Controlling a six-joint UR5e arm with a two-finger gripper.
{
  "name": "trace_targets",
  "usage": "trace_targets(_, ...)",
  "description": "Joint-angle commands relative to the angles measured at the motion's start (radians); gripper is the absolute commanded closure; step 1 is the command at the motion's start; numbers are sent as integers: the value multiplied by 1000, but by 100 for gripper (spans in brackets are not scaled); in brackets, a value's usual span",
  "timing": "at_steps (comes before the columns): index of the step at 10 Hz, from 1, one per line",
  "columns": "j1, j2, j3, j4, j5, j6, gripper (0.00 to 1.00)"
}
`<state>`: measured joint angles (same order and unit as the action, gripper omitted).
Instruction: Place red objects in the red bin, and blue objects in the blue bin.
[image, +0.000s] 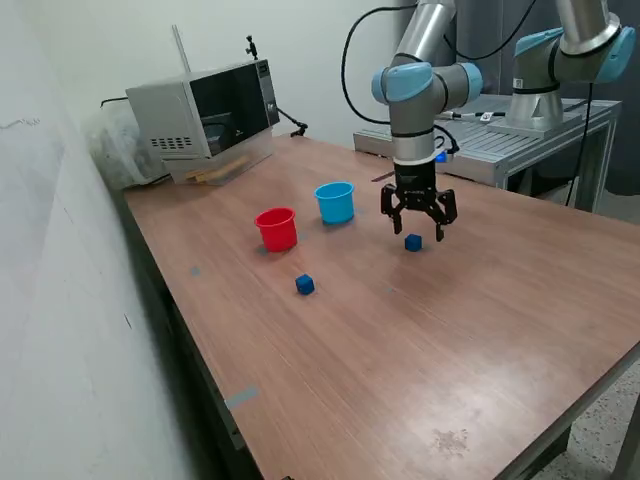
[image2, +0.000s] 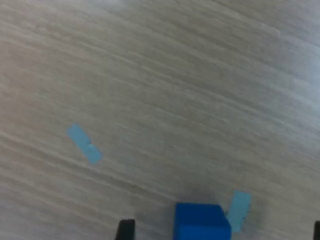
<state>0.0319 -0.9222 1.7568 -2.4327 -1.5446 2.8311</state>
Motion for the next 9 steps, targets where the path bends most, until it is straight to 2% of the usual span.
trace_targets(1, -4, 14, -3, -9, -3, 36, 0)
trace_targets(4, -6, 19, -34, -9, -11, 65, 0)
trace_targets(5, -6, 19, -33, -9, -11, 67, 100)
trace_targets(9, -10, 19, -28, -12, -9, 82, 100)
